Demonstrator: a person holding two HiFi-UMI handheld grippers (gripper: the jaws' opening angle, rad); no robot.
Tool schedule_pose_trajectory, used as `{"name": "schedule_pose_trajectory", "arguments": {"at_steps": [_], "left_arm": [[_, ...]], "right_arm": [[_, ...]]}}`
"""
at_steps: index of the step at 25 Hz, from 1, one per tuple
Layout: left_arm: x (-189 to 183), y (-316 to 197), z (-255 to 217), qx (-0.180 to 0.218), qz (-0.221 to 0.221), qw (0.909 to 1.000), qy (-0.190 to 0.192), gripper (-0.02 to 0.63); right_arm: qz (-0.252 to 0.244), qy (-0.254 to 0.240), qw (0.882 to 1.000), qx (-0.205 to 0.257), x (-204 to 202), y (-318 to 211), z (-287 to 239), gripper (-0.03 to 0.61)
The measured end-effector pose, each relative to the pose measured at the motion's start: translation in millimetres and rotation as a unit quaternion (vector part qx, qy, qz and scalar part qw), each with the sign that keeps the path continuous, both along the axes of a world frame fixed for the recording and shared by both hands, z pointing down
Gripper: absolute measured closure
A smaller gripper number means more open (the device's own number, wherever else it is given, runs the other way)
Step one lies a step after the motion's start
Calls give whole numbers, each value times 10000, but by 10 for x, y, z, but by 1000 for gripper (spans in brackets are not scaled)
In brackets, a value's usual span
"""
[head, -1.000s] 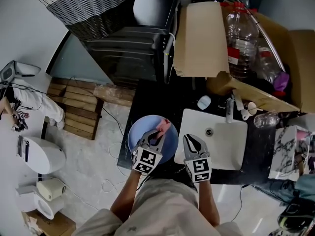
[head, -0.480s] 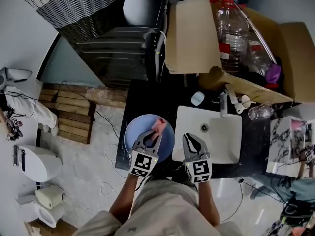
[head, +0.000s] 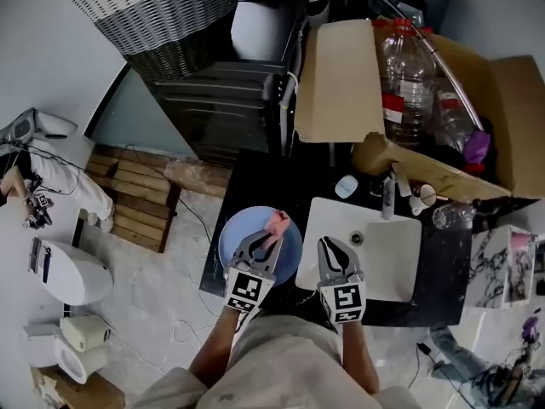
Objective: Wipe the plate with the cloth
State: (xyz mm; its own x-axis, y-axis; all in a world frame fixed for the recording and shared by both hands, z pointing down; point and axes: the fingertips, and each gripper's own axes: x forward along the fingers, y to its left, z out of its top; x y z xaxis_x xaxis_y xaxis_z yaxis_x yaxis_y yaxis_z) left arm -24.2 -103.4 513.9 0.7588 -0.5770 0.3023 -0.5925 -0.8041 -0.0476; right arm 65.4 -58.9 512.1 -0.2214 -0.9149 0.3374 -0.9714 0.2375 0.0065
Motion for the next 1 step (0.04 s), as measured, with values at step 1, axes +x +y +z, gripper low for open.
{"name": "schedule_pose_trajectory", "arguments": {"at_steps": [1], "left_arm": [[39,31,-27,39,-7,10000,1,580]], "right_arm": [[-9,-6,10000,33,36,26,-24,551]]}}
